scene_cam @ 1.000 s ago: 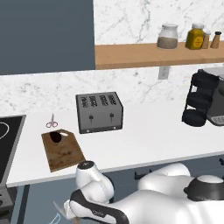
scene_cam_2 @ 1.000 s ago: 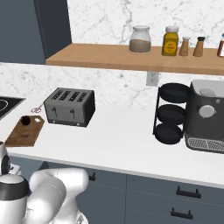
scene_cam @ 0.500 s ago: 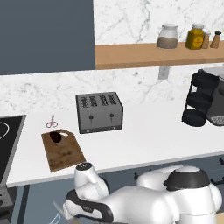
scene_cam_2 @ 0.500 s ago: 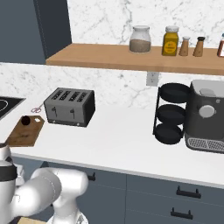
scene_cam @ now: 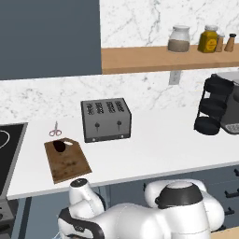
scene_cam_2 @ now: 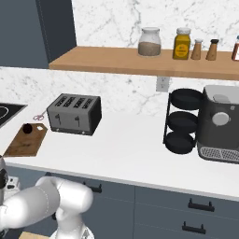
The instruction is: Place the appropriate cutting tool for cutting the avocado skin on the cutting board.
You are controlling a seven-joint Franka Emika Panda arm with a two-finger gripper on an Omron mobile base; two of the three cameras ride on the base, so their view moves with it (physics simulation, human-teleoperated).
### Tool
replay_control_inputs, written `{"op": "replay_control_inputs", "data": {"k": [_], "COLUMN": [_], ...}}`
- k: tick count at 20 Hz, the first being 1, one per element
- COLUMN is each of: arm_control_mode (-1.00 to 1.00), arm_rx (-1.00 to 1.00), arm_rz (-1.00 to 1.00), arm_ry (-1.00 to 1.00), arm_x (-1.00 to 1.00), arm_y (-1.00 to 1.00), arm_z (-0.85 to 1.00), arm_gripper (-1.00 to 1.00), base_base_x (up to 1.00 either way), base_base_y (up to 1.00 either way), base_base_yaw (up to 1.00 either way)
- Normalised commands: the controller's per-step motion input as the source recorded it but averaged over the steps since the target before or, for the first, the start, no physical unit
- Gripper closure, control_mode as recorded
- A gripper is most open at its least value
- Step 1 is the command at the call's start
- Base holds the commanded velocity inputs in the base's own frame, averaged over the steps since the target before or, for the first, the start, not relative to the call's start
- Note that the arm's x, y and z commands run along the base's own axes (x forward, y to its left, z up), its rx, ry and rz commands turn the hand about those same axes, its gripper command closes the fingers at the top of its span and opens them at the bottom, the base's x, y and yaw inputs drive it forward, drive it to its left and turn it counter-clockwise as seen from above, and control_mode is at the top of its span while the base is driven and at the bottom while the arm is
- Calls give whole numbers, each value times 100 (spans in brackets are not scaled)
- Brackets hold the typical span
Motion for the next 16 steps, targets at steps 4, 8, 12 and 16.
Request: {"op": "replay_control_inputs", "data": {"k": [4,8,12,16], "arm_control_mode": [-100,-100,-100,-100], "arm_rx": [0,0,1,1], "arm_rz": [1,1,2,1], "arm_ry": [0,0,0,0], "arm_x": [-10,-19,-11,-2], "arm_y": [-10,-1,0,0], "arm_z": [-25,-38,-48,-49], "arm_gripper": [-100,-100,-100,-100], "base_base_x": [0,0,0,0], "base_base_y": [0,0,0,0], "base_base_yaw": [0,0,0,0]}}
